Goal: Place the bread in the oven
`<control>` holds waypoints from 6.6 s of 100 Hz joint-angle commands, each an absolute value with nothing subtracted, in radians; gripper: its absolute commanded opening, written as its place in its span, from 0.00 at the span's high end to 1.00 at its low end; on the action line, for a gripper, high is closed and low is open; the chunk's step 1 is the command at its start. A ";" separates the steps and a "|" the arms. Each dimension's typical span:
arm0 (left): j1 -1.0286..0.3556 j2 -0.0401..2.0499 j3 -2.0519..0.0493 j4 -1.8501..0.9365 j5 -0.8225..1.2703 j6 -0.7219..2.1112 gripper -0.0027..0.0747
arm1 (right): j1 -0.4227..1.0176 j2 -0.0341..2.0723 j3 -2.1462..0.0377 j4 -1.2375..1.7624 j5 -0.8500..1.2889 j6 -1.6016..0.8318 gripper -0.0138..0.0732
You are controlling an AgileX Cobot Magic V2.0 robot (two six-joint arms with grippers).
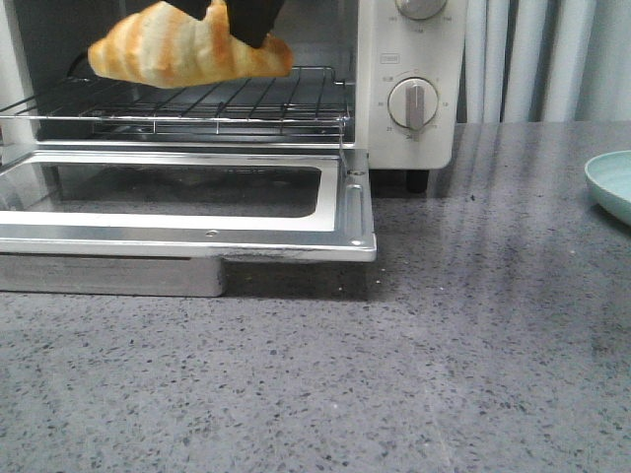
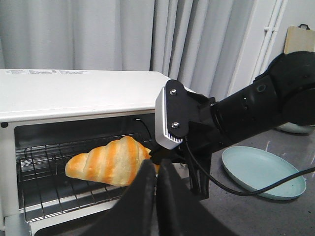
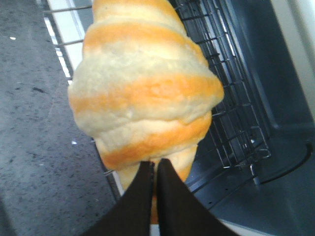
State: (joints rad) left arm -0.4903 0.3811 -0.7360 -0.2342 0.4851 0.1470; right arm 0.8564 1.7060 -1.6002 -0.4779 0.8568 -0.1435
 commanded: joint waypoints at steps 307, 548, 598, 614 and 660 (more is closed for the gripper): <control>-0.213 0.050 -0.166 -0.065 0.072 0.012 0.99 | 1.148 0.825 -0.896 -0.402 1.264 0.225 0.92; -0.213 0.050 -0.166 -0.065 0.072 0.012 0.99 | -0.028 -0.030 0.024 0.000 0.269 0.073 0.92; -0.213 0.050 -0.166 -0.065 0.072 0.012 0.99 | -0.136 -0.030 0.024 0.000 0.316 0.012 0.92; -0.213 0.050 -0.166 -0.065 0.072 0.012 0.99 | -0.136 -0.030 0.024 0.000 0.310 -0.027 0.92; -0.213 0.050 -0.166 -0.065 0.072 0.012 0.99 | -0.058 -0.030 0.024 -0.027 0.307 -0.045 0.92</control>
